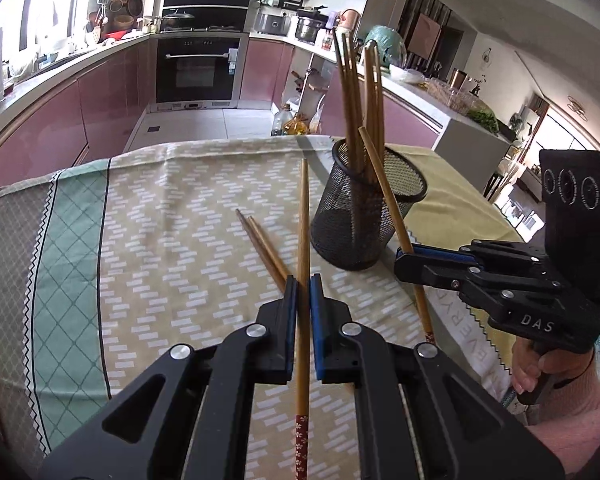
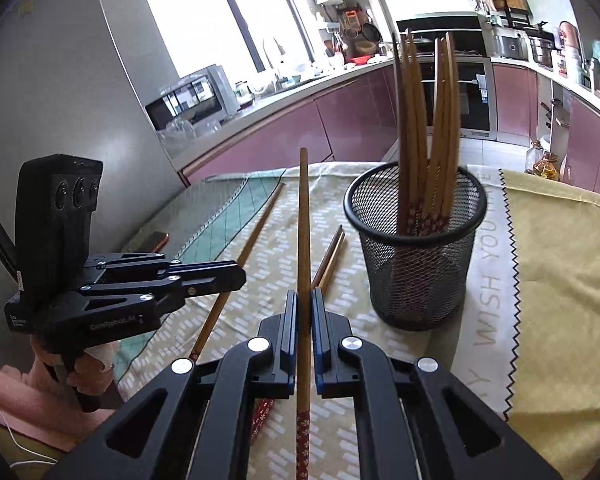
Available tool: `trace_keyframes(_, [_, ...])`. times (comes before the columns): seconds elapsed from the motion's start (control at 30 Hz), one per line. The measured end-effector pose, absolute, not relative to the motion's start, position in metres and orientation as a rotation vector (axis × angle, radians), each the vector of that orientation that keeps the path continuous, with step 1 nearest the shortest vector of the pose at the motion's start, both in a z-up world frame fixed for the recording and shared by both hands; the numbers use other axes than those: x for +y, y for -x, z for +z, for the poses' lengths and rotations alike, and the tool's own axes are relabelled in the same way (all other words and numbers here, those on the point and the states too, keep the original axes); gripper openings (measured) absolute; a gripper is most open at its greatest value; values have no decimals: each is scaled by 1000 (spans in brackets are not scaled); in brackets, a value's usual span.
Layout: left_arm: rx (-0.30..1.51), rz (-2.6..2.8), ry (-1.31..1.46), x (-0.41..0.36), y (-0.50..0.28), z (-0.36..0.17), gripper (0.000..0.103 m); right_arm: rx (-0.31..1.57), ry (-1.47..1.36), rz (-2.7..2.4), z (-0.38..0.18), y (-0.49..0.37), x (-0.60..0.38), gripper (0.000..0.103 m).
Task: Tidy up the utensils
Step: 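Lift both chopsticks upright and carry them toward the mesh cup, then lower both held chopsticks down into the black mesh cup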
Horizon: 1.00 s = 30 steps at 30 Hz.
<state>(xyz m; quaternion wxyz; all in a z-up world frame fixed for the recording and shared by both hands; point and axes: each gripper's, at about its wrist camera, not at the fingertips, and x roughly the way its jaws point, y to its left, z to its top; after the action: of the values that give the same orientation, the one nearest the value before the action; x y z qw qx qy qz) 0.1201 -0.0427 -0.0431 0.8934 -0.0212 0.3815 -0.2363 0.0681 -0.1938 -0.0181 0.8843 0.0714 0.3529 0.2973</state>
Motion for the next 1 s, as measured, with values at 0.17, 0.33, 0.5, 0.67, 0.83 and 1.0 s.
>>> trace_keyframes(0.17, [770,-512,57,-43,-117,-32,7,700,-165,612,-9,-65,-203,6])
trace_keyframes(0.33, [753,-518,59,-43,-114,-24,7,675,-177,612,-2,-64,-207,6])
trace_keyframes(0.5, [732,-512,54,-45,-111,-17,7,656,-180,608,4,-64,-210,6])
trace_keyframes(0.67, [713,-506,40,-48,-109,-12,7,637,-180,606,10,-62,-211,6])
trace_keyframes(0.83, [700,-503,31,-51,-107,-8,7,623,-179,599,14,-62,-213,6])
trace_keyframes(1.0, [685,-500,26,-51,-105,-4,7,607,-180,592,19,-61,-217,6])
